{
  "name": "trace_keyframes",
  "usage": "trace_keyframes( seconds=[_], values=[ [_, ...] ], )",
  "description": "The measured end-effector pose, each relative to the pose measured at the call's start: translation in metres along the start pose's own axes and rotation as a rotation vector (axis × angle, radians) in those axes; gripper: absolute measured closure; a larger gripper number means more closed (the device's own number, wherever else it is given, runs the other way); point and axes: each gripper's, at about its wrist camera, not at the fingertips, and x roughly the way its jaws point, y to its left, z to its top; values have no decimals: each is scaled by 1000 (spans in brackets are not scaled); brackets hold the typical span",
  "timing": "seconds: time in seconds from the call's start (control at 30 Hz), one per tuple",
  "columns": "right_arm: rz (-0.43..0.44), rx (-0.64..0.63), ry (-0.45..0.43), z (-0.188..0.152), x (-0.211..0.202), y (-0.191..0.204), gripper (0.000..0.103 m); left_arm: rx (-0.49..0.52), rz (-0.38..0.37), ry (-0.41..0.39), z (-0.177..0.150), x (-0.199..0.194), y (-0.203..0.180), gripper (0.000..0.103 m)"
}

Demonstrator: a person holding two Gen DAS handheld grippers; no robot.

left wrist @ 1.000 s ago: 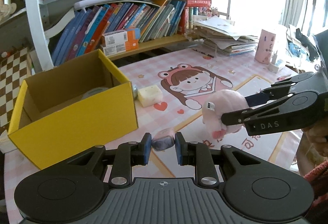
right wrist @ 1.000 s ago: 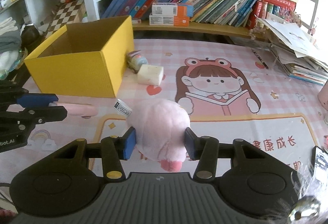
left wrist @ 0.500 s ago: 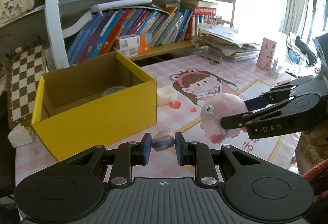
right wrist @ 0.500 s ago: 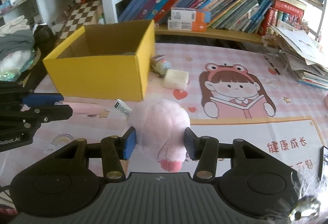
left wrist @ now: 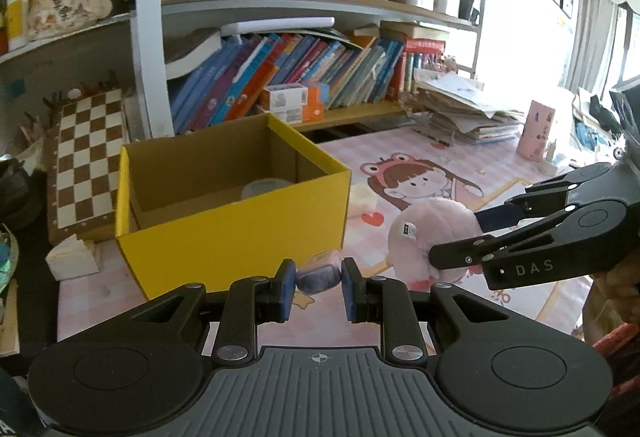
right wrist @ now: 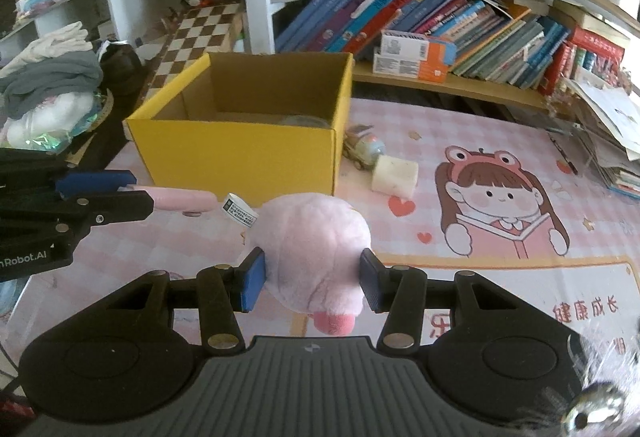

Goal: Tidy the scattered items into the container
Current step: 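Lift pig with right gripper while left gripper lifts pink tube, then lower pig into yellow box and open right gripper while left lowers tube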

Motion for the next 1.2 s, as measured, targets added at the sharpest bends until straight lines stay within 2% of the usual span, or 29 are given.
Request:
trace_keyframes(
  seconds=[0.17, 0.4, 0.7, 0.93, 1.2],
  values=[
    [25, -2, -35, 10, -6, 7, 57, -24, 1, -34, 6, -9, 9, 80],
    [58, -48, -129, 39, -16, 16, 57, -30, 6, -125, 30, -22, 20, 80],
    [82, -72, -169, 75, -7, 19, 57, -23, 26, -212, 63, -17, 38, 80],
    [85, -115, -199, 102, 12, 24, 58, -7, 52, -229, 83, 2, 53, 80],
    [72, -140, -213, 136, 48, 21, 58, -14, 88, -209, 97, 37, 74, 80]
  ],
)
